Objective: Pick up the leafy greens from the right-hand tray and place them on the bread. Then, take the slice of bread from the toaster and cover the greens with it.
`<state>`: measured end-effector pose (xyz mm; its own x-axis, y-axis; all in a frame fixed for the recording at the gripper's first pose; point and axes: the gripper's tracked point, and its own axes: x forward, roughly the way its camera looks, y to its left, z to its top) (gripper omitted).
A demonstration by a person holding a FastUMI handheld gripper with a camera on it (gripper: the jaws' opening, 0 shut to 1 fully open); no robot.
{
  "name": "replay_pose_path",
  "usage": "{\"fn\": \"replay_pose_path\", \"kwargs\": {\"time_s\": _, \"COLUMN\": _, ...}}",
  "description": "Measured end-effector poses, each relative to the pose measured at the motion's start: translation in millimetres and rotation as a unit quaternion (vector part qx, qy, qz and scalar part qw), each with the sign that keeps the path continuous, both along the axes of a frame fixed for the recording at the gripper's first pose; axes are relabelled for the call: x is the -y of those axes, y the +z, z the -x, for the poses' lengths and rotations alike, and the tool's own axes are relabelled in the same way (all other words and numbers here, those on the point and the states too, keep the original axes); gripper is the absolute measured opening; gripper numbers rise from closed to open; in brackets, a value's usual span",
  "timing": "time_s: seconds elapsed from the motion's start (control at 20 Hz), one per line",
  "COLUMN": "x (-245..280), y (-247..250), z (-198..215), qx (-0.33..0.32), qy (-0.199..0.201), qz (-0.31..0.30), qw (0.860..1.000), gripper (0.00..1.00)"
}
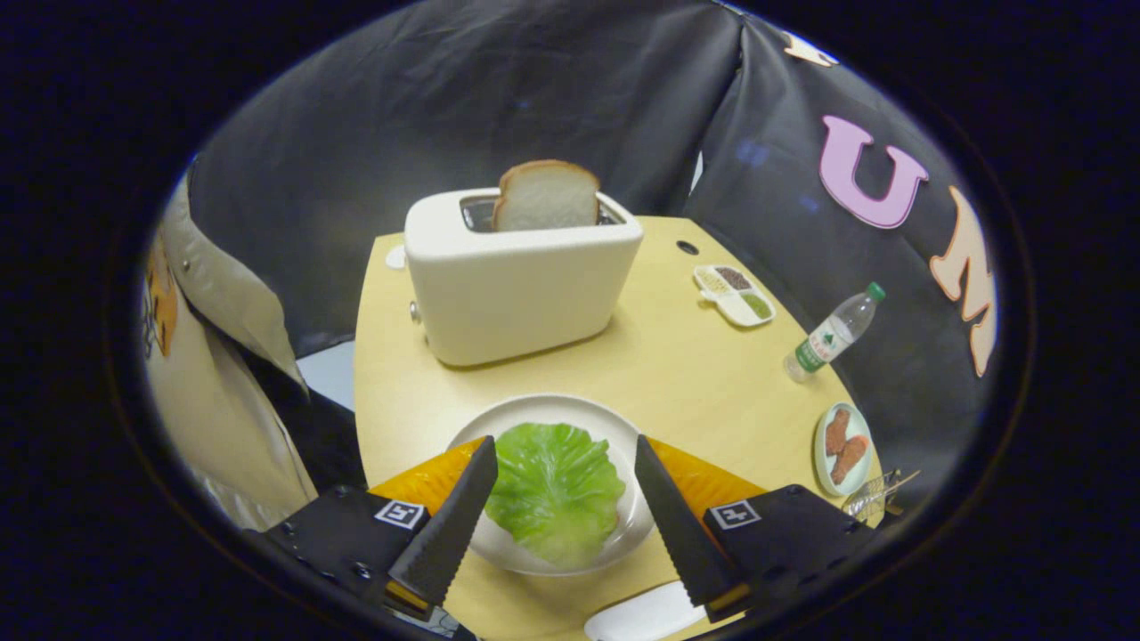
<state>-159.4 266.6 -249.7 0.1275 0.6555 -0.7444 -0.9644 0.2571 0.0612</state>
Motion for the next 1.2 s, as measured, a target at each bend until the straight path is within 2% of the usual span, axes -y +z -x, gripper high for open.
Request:
{"fn": "replay_pose_path", "kwargs": {"time_s": 0.3, "x": -42.6, "y": 58.6, "z": -17.2, "qx": 0.009, "qy": -0.032, "qz": -0.047, "qw": 0.998, "gripper": 1.00}}
{"fn": "replay_pose_path", "kwargs": {"time_s": 0.5, "x": -73.3, "y": 81.5, "z": -18.3, "qx": 0.006, "qy": -0.040, "qz": -0.053, "qw": 0.998, "gripper": 0.99}}
{"fn": "replay_pose_path", "kwargs": {"time_s": 0.85, "x": -126.5, "y": 96.1, "z": -20.8, "qx": 0.007, "qy": -0.073, "qz": -0.051, "qw": 0.996, "gripper": 1.00}}
{"fn": "replay_pose_path", "kwargs": {"time_s": 1.2, "x": -172.5, "y": 101.0, "z": -23.6, "qx": -0.035, "qy": -0.127, "qz": -0.058, "qw": 0.990, "gripper": 1.00}}
